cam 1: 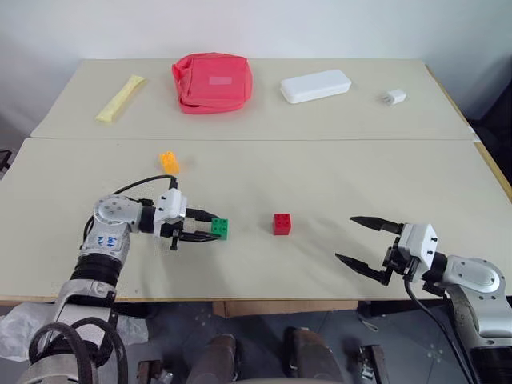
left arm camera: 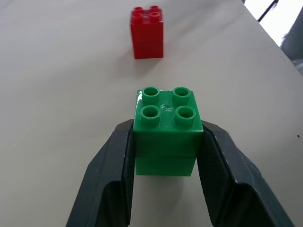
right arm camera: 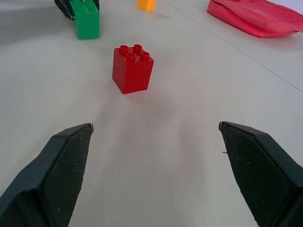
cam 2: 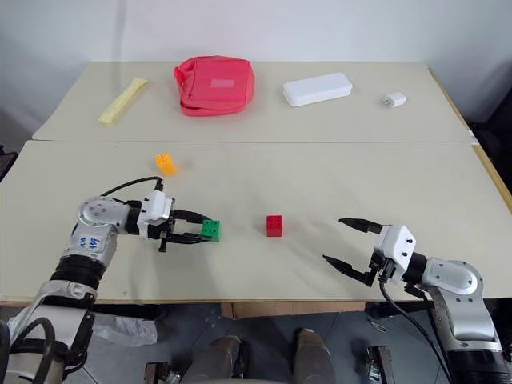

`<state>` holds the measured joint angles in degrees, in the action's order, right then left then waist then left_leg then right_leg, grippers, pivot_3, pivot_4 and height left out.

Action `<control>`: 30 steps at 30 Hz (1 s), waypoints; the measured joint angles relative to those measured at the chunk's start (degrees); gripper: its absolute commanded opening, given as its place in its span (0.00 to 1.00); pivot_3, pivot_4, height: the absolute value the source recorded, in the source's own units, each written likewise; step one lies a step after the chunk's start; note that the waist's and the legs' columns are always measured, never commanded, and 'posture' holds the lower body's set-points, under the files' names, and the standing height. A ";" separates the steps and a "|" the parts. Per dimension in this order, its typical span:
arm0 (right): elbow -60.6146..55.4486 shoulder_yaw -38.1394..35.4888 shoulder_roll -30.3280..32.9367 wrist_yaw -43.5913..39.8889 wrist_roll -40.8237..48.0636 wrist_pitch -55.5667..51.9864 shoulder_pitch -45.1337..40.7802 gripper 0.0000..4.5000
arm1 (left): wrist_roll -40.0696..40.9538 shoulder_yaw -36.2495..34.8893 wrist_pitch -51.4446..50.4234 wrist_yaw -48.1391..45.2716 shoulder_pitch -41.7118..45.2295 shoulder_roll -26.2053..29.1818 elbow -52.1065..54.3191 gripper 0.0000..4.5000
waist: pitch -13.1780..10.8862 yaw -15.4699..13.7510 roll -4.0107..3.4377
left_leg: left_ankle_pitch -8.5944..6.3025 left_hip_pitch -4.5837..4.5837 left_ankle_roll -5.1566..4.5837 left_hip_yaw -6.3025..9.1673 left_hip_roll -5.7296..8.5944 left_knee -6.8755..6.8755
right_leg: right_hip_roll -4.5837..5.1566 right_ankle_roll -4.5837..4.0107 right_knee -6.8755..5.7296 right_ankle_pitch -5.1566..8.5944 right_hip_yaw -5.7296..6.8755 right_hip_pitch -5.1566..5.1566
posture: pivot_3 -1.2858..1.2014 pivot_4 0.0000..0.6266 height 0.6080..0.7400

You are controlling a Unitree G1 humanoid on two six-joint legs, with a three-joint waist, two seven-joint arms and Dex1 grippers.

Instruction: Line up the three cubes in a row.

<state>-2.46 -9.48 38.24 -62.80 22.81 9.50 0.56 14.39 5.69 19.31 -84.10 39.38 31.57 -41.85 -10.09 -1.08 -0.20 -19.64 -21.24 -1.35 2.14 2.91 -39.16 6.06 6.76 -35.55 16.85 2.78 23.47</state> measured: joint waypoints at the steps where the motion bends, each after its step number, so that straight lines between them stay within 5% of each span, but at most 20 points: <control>1: -0.19 -0.02 -0.03 0.06 0.04 0.00 0.51 1.00 | -0.20 -0.05 0.48 0.08 0.80 -0.78 -1.21 0.33 | -0.01 -0.17 0.01 | 0.00 -0.01 0.00 0.00 0.00 0.00 | 0.00 0.01 0.00 0.00 0.00 0.00 | 0.52 0.24 1.00; 11: -2.03 0.05 -0.18 -0.27 1.46 -0.10 2.65 1.00 | -2.63 -0.11 5.15 1.87 5.01 -6.71 -8.73 0.33 | -0.03 -0.32 0.05 | 0.02 -0.02 -0.07 0.02 0.10 -0.02 | 0.09 0.05 -0.01 -0.02 0.01 0.01 | 0.52 0.24 1.00; 20: -2.80 0.23 -0.19 -1.05 1.83 -0.62 3.15 1.00 | -2.28 -2.97 3.99 3.60 5.11 -6.16 -9.54 0.96 | -0.04 -0.31 0.07 | 0.02 -0.02 -0.06 0.03 0.09 -0.02 | 0.11 0.05 -0.02 -0.02 0.01 0.01 | 0.52 0.24 1.00; 24: -3.96 0.73 -0.44 -1.72 2.26 -0.79 2.77 1.00 | 0.49 -6.92 1.41 5.86 -1.07 -2.45 0.66 0.96 | -0.04 0.11 0.06 | 0.02 0.01 -0.05 0.05 0.04 0.01 | 0.31 0.04 0.00 -0.02 -0.05 0.02 | 0.52 0.24 1.00; 30: -5.42 2.85 -3.22 -2.25 5.22 -2.27 -1.93 1.00 | 6.02 -18.06 -8.70 17.32 -23.20 2.37 22.85 0.98 | -0.04 1.41 0.07 | -0.01 0.02 0.06 0.19 -0.10 0.04 | 0.39 0.00 0.06 0.00 -0.48 -0.02 | 0.52 0.24 1.00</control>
<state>-7.88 -6.63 35.02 -65.04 28.03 7.23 -1.37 20.41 -12.38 10.62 -66.78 16.18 33.94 -19.00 -10.13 0.33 -0.13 -19.65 -21.22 -1.29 2.33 2.81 -39.12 6.45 6.76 -35.49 16.85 2.30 23.45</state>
